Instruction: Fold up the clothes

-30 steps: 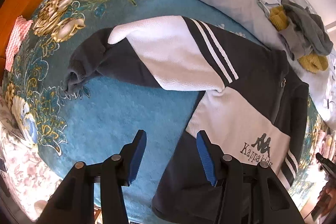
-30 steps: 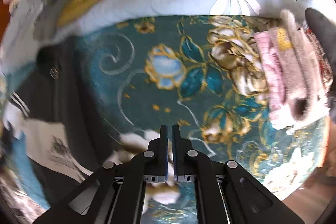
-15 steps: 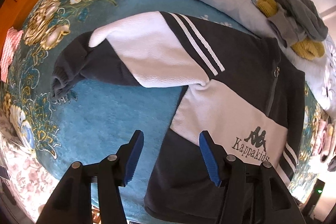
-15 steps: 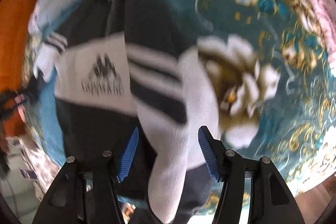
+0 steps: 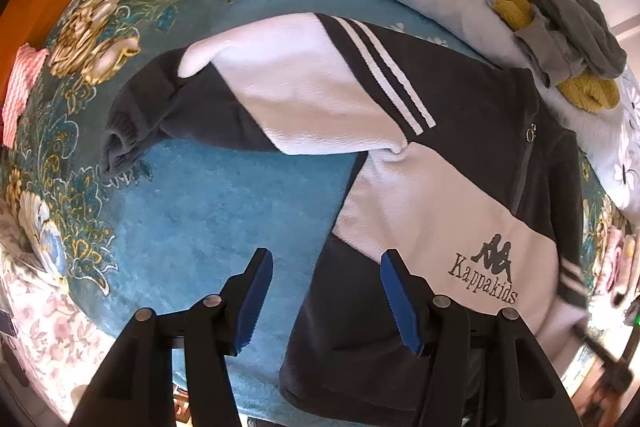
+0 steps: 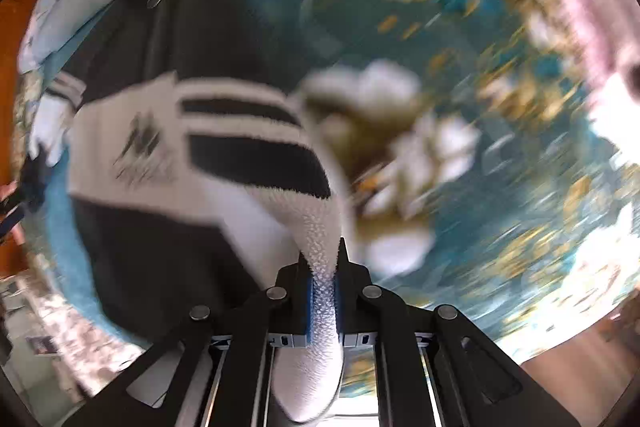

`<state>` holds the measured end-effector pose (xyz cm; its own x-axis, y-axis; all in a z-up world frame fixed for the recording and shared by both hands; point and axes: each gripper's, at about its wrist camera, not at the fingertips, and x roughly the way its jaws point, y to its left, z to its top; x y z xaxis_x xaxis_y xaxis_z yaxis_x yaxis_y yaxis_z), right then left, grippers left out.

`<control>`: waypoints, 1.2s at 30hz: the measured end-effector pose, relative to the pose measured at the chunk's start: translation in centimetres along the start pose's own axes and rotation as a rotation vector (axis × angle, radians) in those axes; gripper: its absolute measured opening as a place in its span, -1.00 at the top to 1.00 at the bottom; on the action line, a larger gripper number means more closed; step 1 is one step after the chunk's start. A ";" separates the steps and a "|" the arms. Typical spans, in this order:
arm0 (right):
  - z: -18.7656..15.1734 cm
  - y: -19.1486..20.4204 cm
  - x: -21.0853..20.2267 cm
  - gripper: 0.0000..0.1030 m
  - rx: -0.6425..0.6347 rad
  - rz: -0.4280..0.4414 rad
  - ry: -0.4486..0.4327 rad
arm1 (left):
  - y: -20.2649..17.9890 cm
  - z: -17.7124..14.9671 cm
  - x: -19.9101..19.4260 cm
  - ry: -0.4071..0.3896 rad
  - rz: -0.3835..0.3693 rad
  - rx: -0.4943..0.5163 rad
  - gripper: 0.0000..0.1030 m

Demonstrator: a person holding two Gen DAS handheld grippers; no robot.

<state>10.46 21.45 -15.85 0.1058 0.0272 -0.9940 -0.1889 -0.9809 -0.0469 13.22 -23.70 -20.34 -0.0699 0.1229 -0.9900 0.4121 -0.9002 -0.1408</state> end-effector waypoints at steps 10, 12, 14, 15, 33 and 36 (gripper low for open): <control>11.5 -5.7 -5.7 0.86 -0.030 -0.259 -0.170 | 1.0 -1.7 0.6 0.032 0.014 -0.007 -0.18; 12.6 -6.0 -4.7 0.86 -0.042 -0.283 -0.151 | 1.1 -1.9 0.7 0.039 0.016 -0.006 -0.18; 13.1 -6.0 -4.0 0.86 -0.026 -0.283 -0.124 | 1.4 -2.2 0.9 0.047 0.012 -0.005 -0.21; 12.8 -6.0 -4.0 0.86 -0.014 -0.269 -0.125 | 1.5 -2.3 1.0 0.050 0.006 -0.003 -0.22; -4.8 -2.3 -0.8 0.13 0.193 -0.029 -0.060 | 2.7 -5.1 3.8 0.189 0.002 0.097 -0.24; -5.4 -1.4 0.0 0.00 0.173 -0.020 -0.064 | 1.9 -4.9 3.7 0.185 0.006 0.134 -0.25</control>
<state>16.00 21.81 -15.27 0.0500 0.0644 -0.9967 -0.3533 -0.9323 -0.0780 18.19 -22.90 -24.28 0.1052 0.1809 -0.9779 0.2872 -0.9470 -0.1443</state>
